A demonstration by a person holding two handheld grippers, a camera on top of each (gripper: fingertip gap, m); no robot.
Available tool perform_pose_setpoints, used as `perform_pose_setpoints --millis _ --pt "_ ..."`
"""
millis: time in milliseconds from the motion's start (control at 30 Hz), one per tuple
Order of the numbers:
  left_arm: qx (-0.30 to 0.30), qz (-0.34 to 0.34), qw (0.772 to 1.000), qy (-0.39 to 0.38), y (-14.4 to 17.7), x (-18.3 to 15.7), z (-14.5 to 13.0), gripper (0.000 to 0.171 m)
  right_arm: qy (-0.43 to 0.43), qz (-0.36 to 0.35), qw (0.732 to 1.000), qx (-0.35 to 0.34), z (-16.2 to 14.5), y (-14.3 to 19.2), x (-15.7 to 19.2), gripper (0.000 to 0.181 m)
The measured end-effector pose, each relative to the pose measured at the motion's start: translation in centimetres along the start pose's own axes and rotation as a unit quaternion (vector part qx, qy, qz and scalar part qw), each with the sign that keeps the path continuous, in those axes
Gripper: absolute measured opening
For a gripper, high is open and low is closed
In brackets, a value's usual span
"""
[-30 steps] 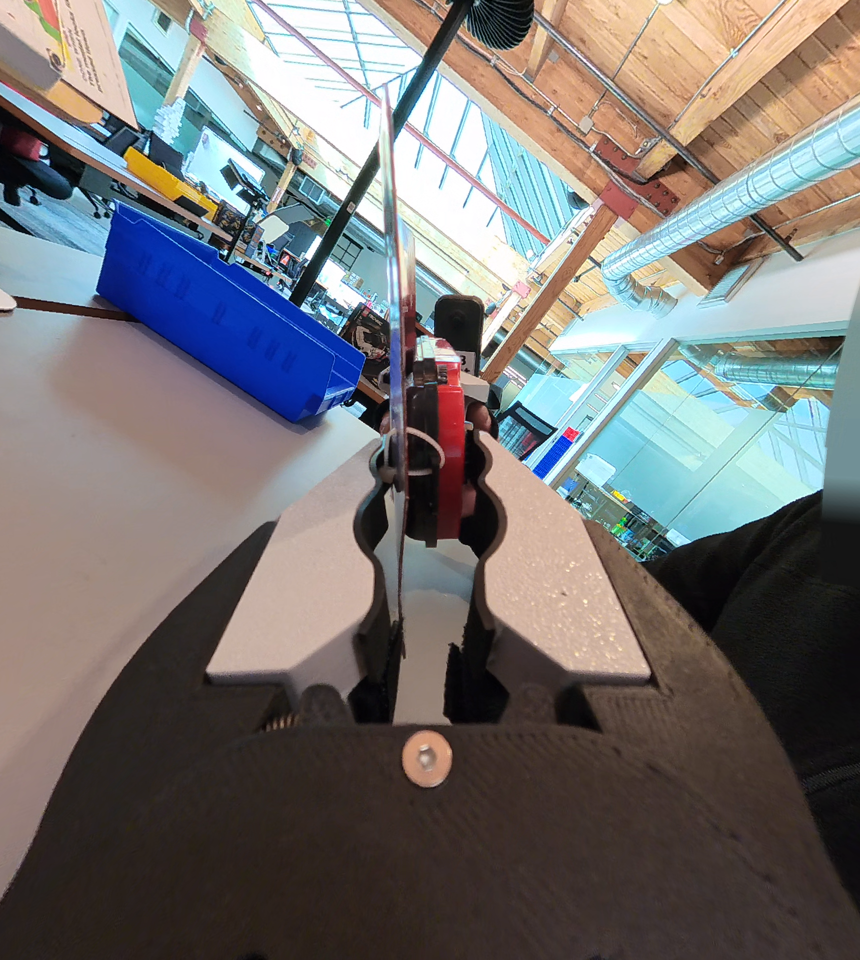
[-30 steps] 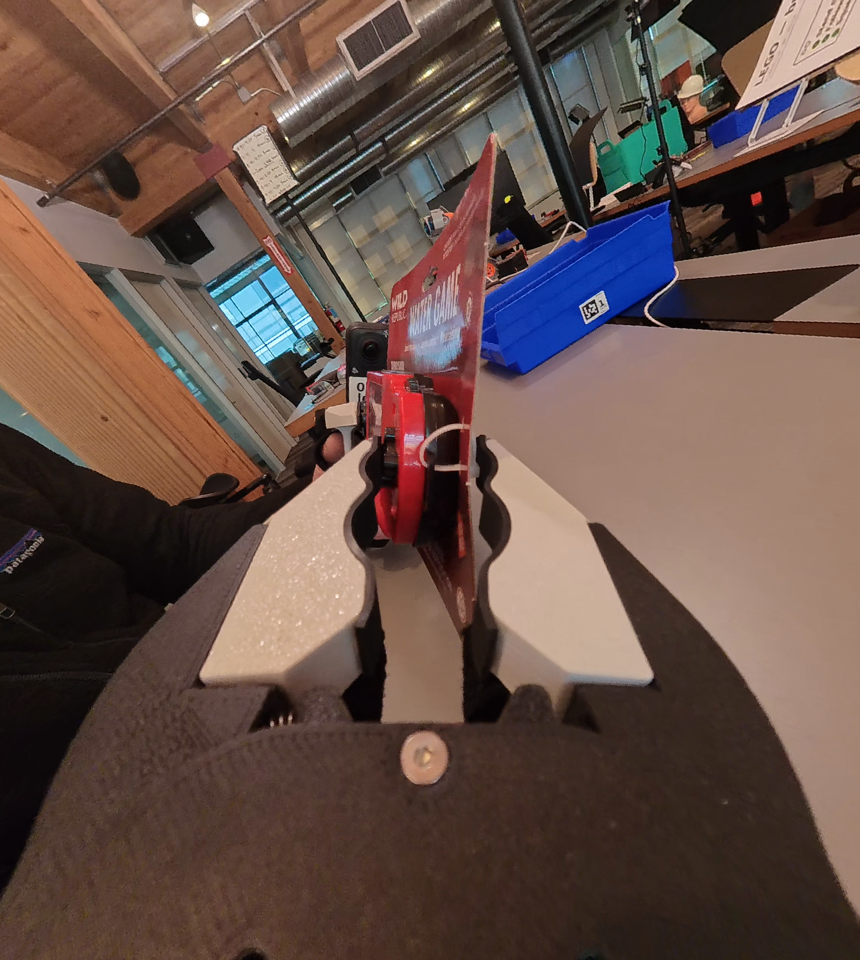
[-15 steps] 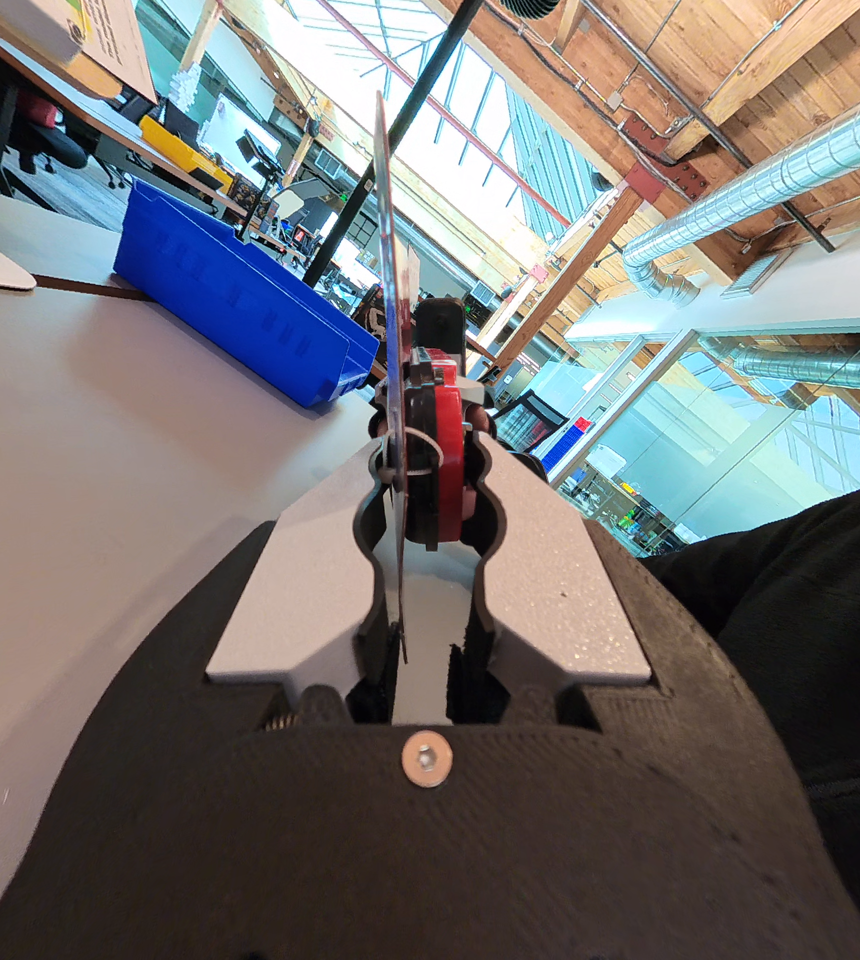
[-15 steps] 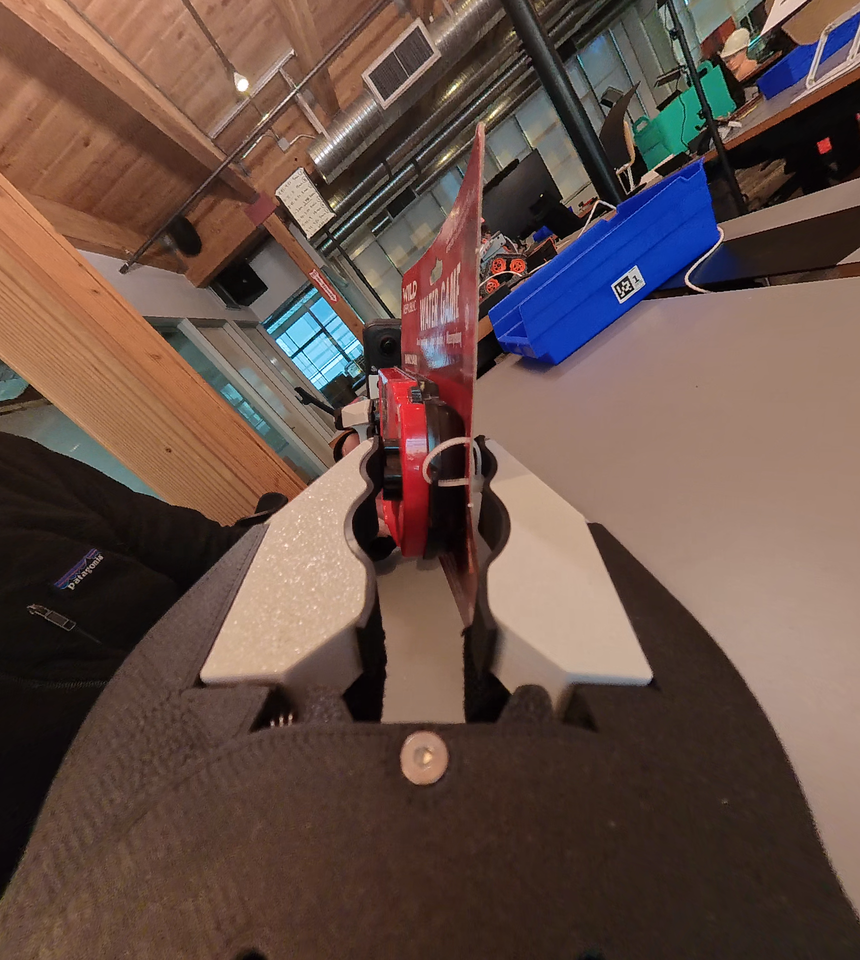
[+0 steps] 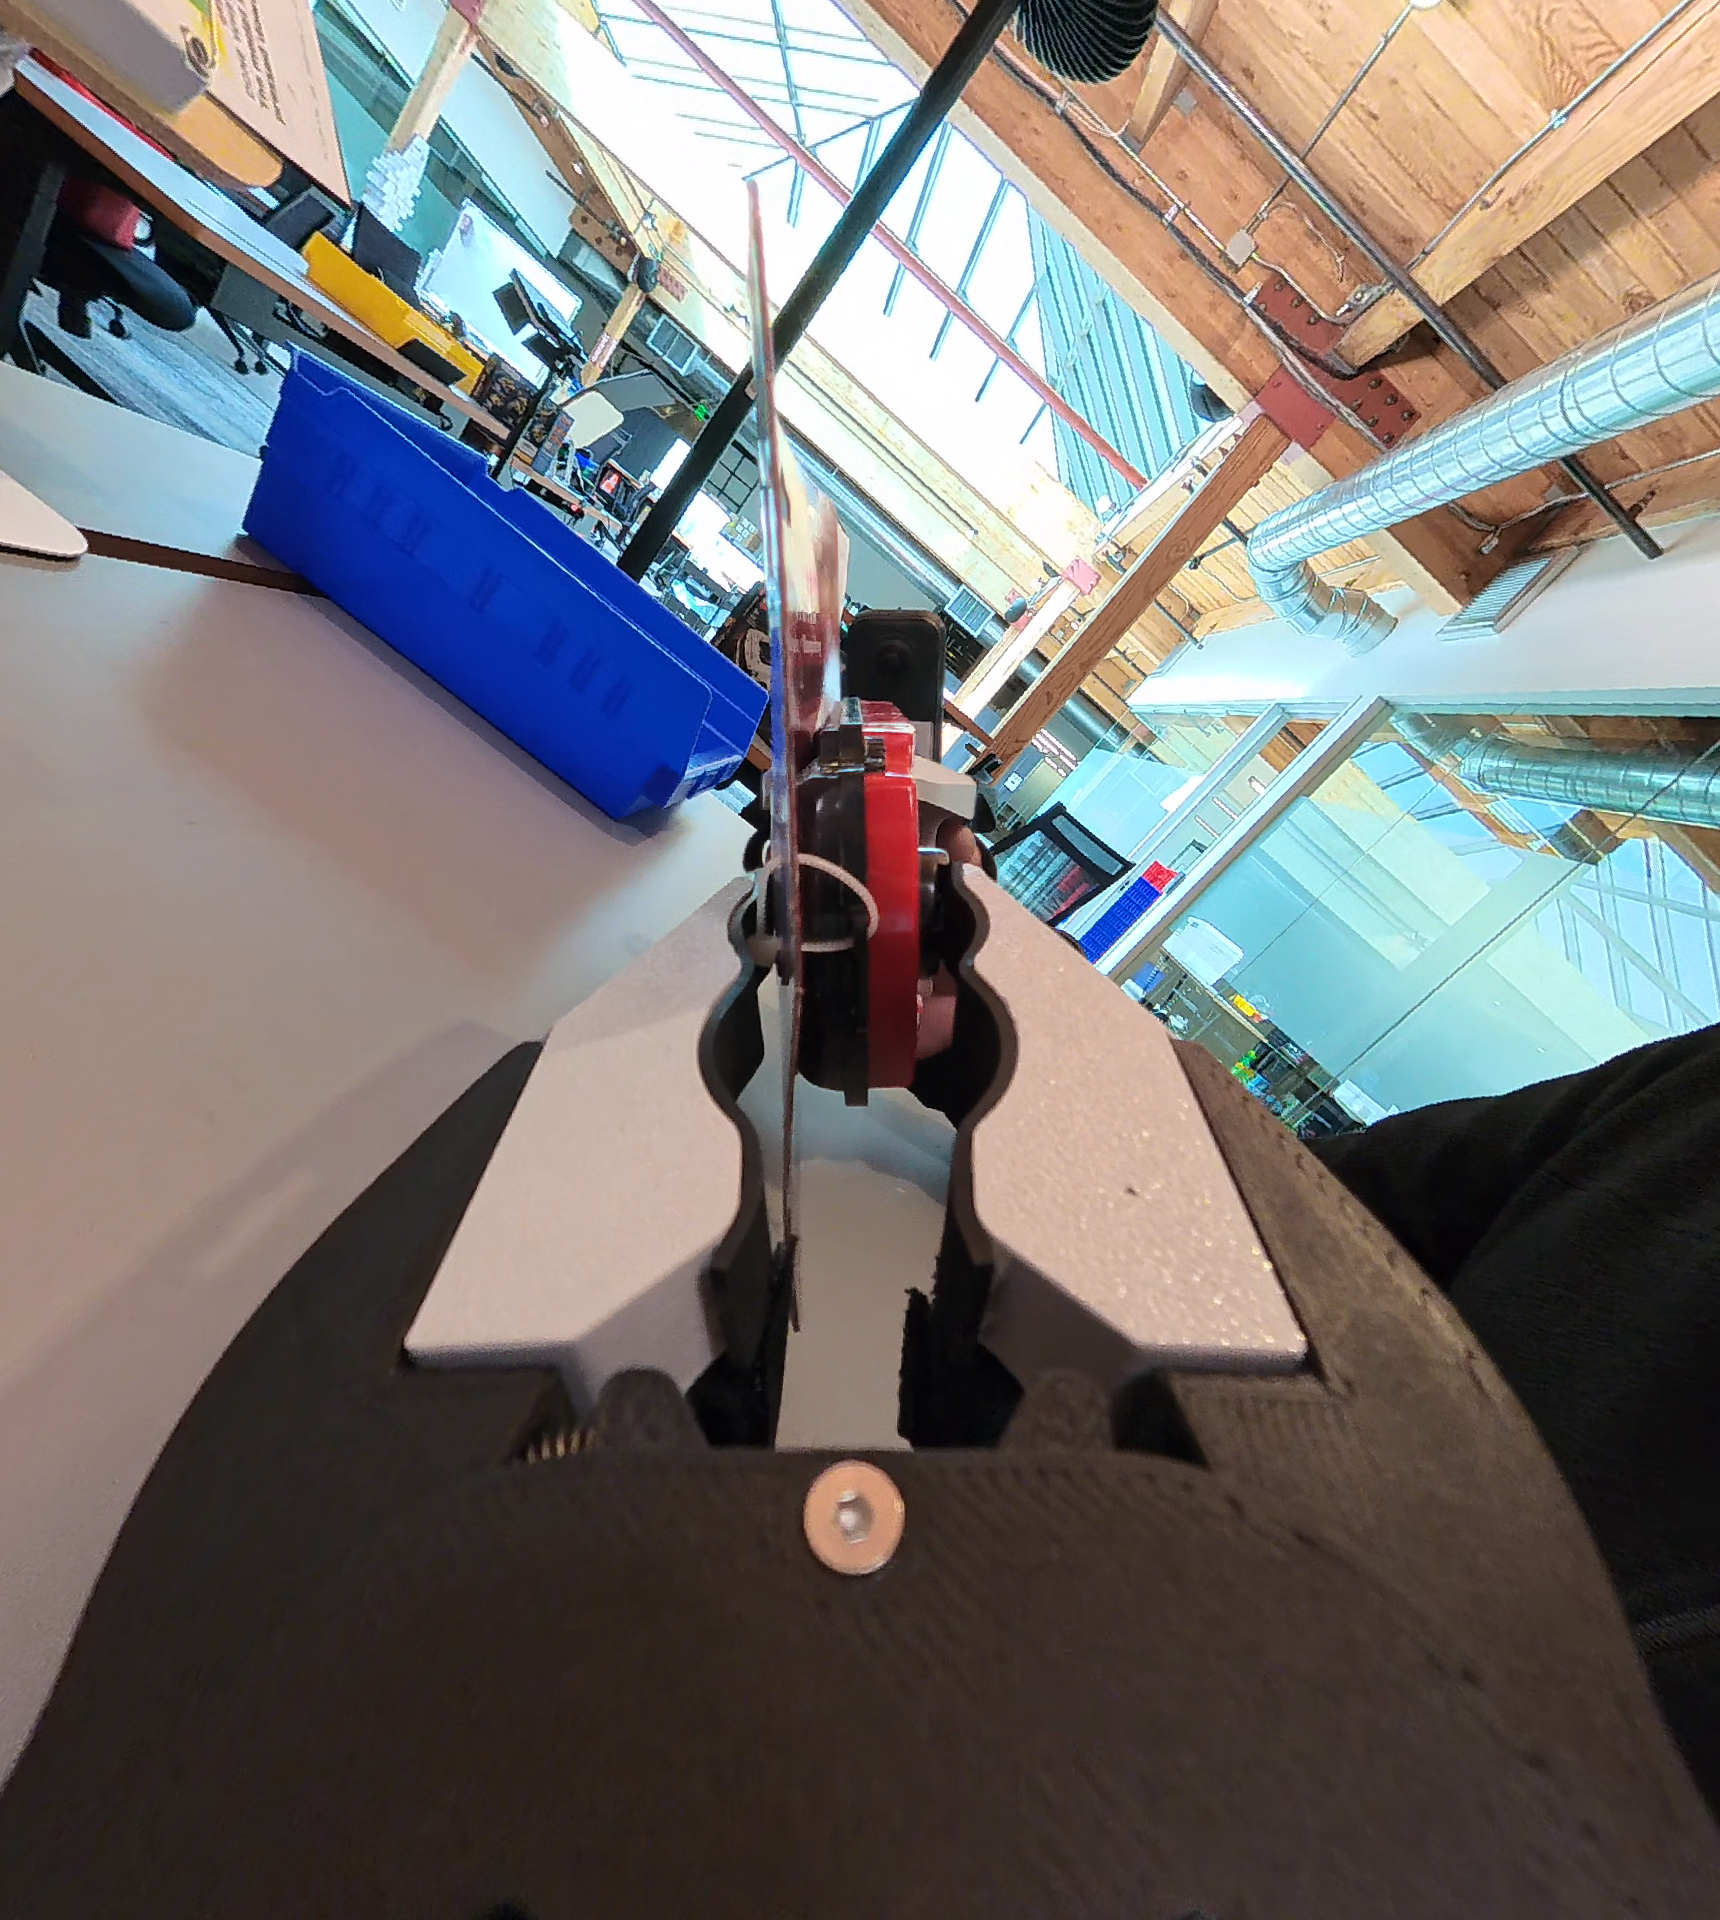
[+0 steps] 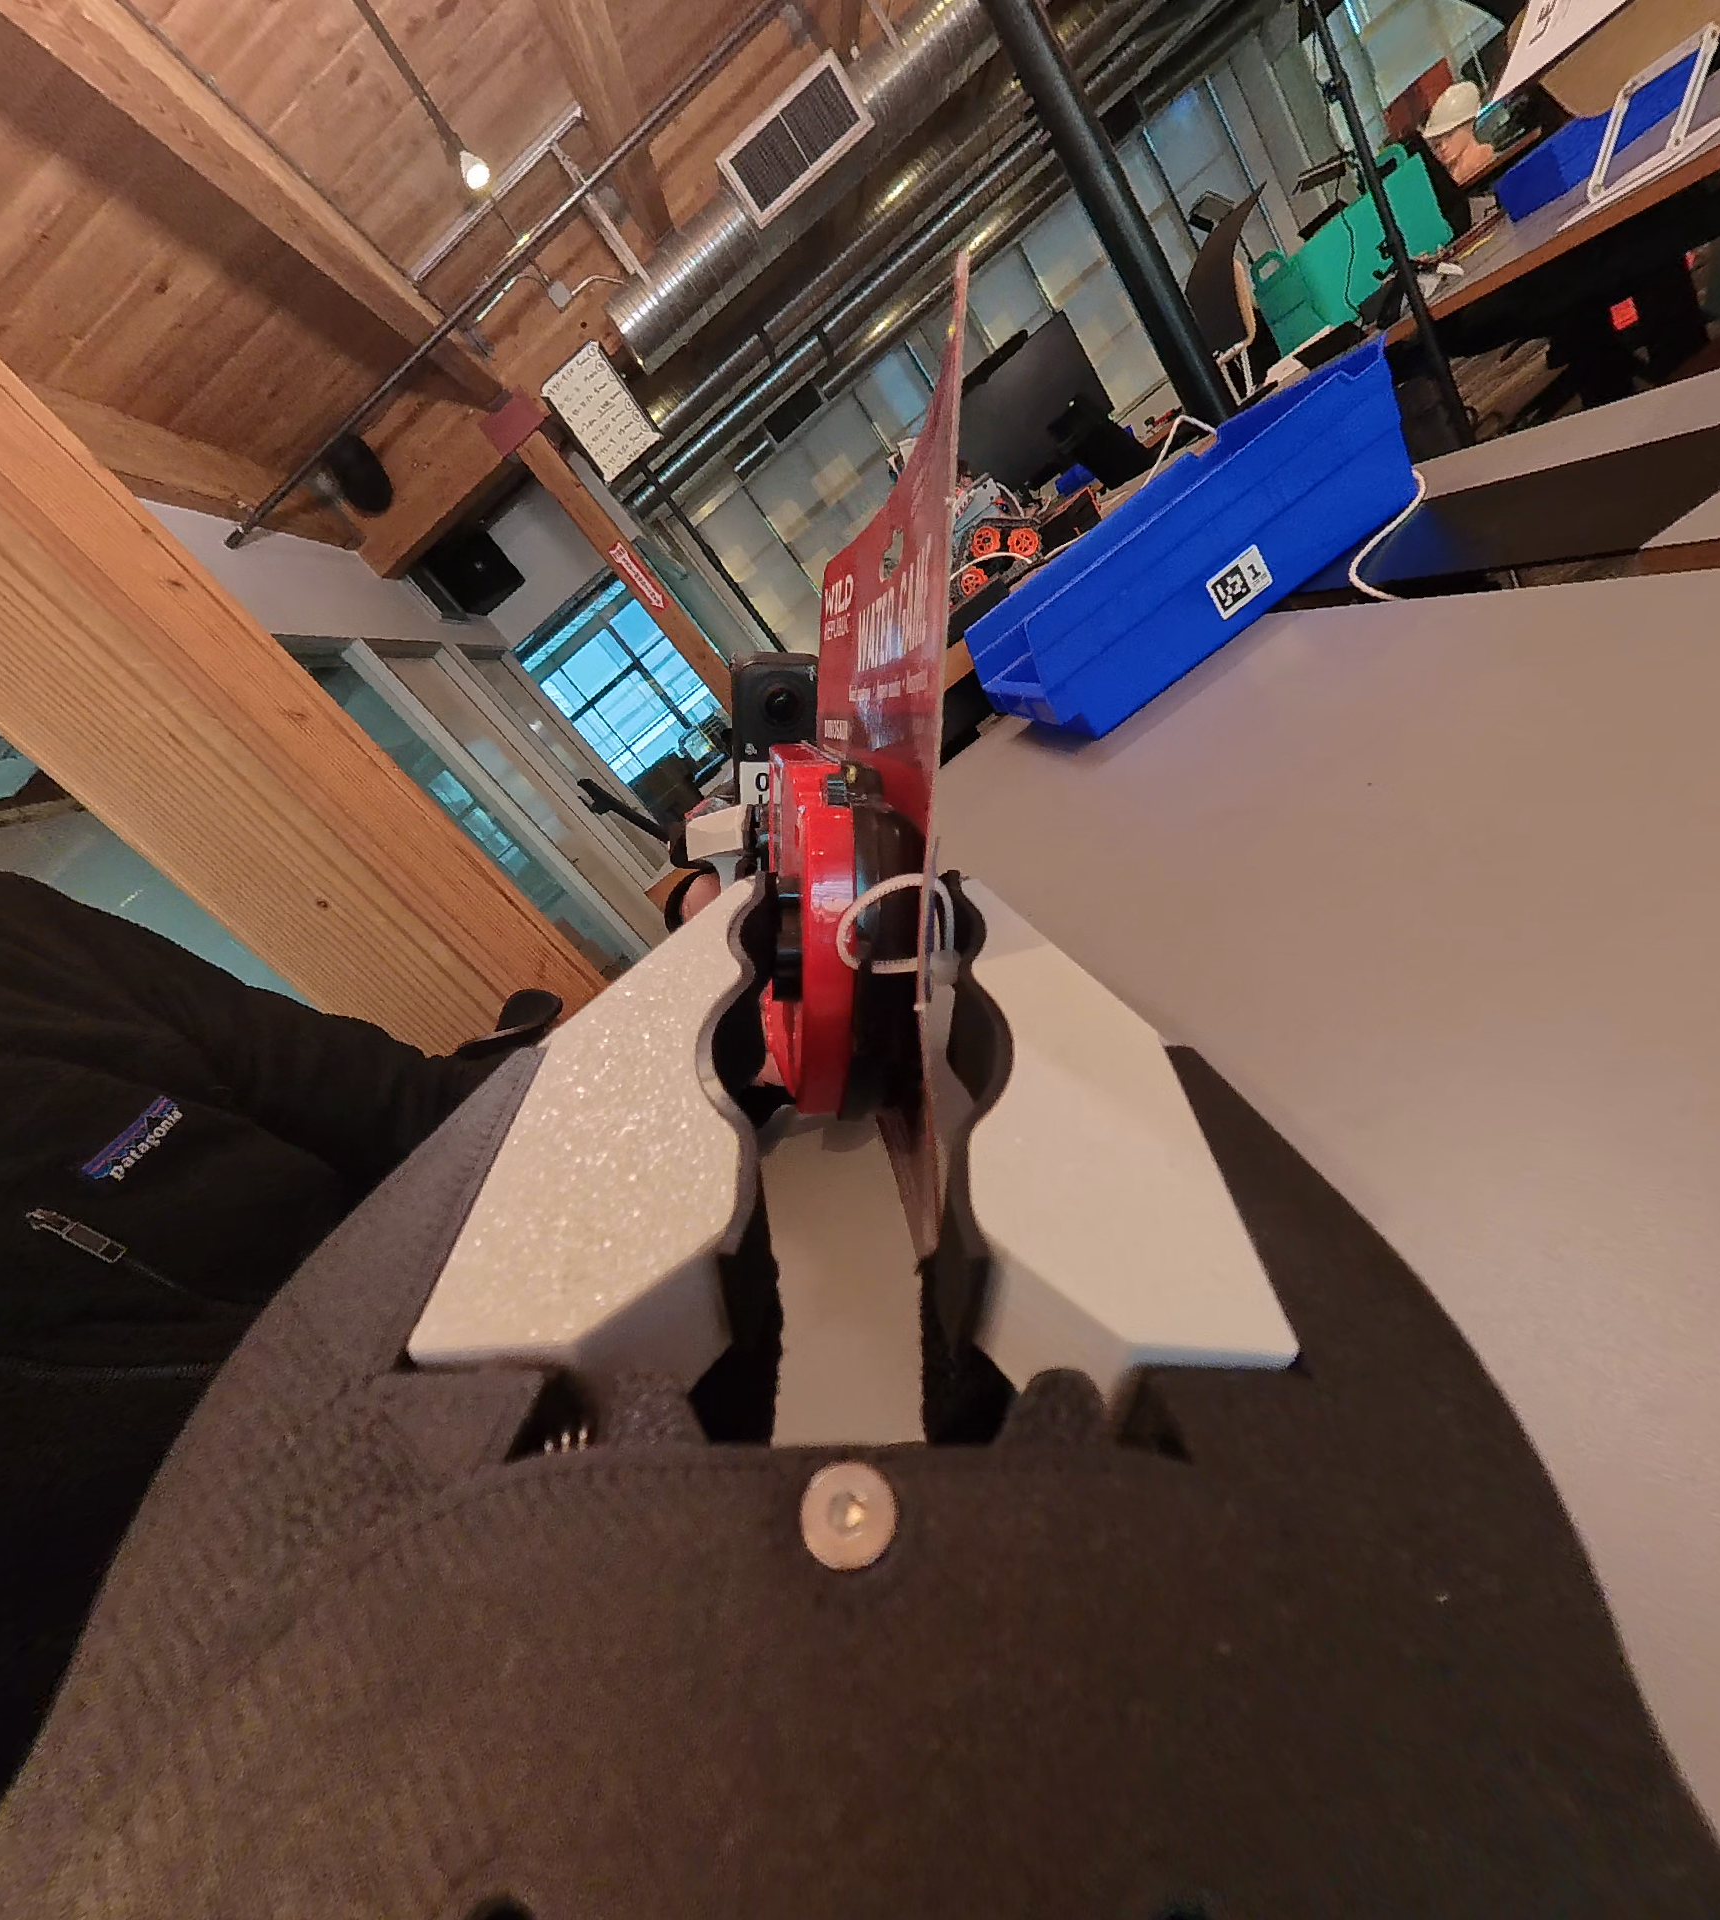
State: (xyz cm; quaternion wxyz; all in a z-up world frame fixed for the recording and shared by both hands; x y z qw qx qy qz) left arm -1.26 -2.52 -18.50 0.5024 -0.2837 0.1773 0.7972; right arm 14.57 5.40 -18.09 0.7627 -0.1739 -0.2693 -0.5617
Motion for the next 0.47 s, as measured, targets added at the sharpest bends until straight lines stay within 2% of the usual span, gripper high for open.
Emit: perform_pose_setpoints --millis 300,467 --pt "-0.003 0.013 1.0 0.001 -0.16 0.6 0.19 0.033 0.021 -0.027 0.999 0.023 0.05 0.07 0.36 0.024" --pt "-0.004 0.007 1.0 -0.005 -0.27 0.4 0.25 0.03 0.015 -0.021 1.0 0.014 0.22 0.2 0.38 0.027"
Point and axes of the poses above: each gripper's, where its closed fingertips meet, y back along the fingers, z out of its top, x = y × z across the jaws, the point moved 5 cm from there along y, back along the fingers, and after that the axes turned 13 degrees about x, right-handed, at the moved point
